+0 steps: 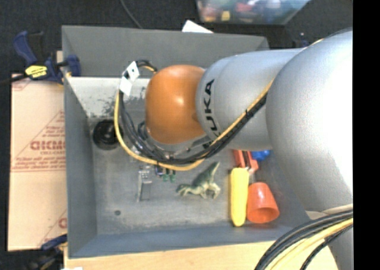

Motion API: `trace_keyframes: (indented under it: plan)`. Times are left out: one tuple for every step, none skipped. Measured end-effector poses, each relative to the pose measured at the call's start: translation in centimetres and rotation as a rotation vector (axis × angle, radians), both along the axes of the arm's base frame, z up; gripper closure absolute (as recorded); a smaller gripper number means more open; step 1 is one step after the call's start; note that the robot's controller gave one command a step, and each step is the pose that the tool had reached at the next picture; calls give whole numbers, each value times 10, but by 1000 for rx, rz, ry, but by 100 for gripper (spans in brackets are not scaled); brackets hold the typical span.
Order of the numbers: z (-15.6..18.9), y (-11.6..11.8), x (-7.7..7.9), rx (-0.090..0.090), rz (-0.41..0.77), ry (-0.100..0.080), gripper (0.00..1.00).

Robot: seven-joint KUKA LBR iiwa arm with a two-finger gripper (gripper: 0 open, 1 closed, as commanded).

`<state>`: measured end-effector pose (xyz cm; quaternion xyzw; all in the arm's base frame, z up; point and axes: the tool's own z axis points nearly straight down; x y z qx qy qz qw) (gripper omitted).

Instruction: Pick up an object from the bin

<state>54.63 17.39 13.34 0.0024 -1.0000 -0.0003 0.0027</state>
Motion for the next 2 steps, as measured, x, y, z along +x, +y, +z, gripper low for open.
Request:
trace_keyframes:
  plan:
    - [5, -1, 2, 2, -5, -7, 0]
    - [-60, -5, 84, 2, 328, -14, 0]
